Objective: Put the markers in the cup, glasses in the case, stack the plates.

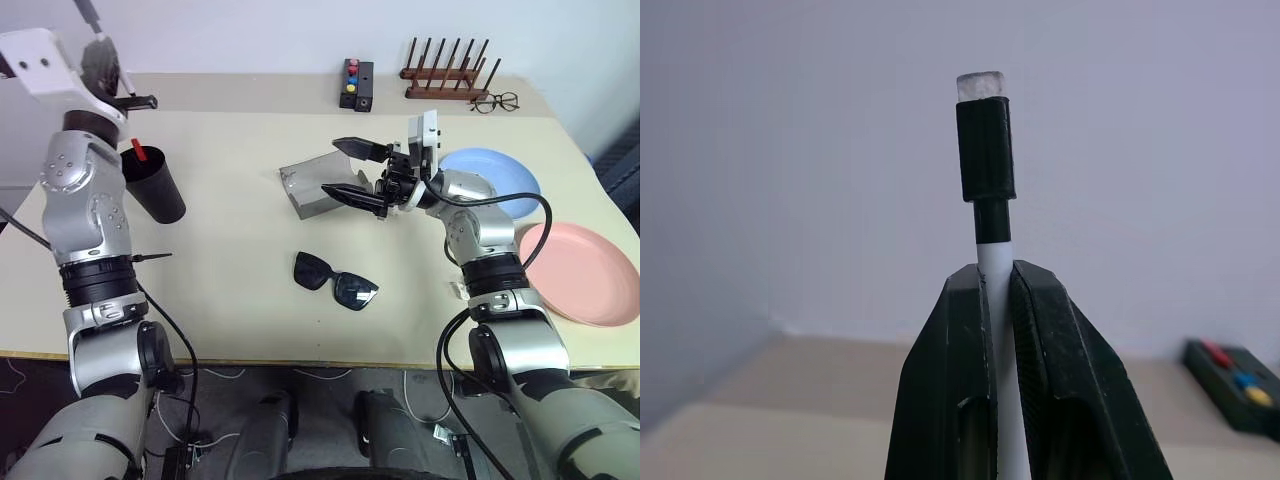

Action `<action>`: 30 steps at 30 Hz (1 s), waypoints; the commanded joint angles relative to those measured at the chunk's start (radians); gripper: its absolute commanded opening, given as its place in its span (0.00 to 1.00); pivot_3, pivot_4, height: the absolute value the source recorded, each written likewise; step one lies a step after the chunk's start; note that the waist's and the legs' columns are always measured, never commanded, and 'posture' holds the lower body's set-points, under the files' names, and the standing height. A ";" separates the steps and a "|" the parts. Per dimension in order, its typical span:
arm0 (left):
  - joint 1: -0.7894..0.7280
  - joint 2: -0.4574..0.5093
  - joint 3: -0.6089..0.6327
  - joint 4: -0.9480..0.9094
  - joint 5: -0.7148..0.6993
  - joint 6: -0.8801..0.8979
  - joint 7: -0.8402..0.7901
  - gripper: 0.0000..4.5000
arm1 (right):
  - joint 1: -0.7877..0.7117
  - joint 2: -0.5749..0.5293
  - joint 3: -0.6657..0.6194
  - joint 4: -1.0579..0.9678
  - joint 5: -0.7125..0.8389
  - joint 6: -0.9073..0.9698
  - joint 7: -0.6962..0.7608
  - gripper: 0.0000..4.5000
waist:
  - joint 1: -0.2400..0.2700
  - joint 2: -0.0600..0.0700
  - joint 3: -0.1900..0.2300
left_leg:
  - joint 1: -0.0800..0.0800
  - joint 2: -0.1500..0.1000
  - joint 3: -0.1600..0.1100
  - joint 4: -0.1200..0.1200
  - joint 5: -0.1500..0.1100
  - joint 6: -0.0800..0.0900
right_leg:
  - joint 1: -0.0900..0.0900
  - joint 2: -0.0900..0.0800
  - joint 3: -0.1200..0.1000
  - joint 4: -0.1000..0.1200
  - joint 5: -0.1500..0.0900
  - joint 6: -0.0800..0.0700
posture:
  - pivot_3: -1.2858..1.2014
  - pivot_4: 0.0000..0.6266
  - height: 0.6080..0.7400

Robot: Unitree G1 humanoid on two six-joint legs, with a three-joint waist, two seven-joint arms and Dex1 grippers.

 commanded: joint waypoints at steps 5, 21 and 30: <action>0.143 0.048 0.060 -0.193 0.051 -0.064 0.076 0.01 | -0.026 0.019 -0.033 0.009 0.022 -0.029 0.007 1.00 | 0.001 0.000 0.000 | 0.000 0.000 0.000 0.000 0.000 0.000 | 0.000 0.000 0.000 0.000 0.000 0.000 | 0.52 0.24 1.00; 0.235 -0.016 0.036 -0.143 0.148 -0.161 0.224 0.01 | -0.039 0.038 -0.046 0.058 0.021 -0.049 0.062 1.00 | 0.003 0.000 0.000 | 0.000 0.000 0.000 0.000 0.000 0.000 | 0.000 0.000 0.000 0.000 0.000 0.000 | 0.52 0.24 1.00; 0.165 -0.067 -0.012 0.035 0.195 -0.259 0.287 0.01 | -0.026 0.031 -0.049 0.042 0.020 -0.043 0.058 1.00 | 0.005 0.000 0.000 | 0.000 0.000 0.000 0.001 0.000 0.000 | 0.001 0.001 0.000 0.000 0.000 0.000 | 0.52 0.24 1.00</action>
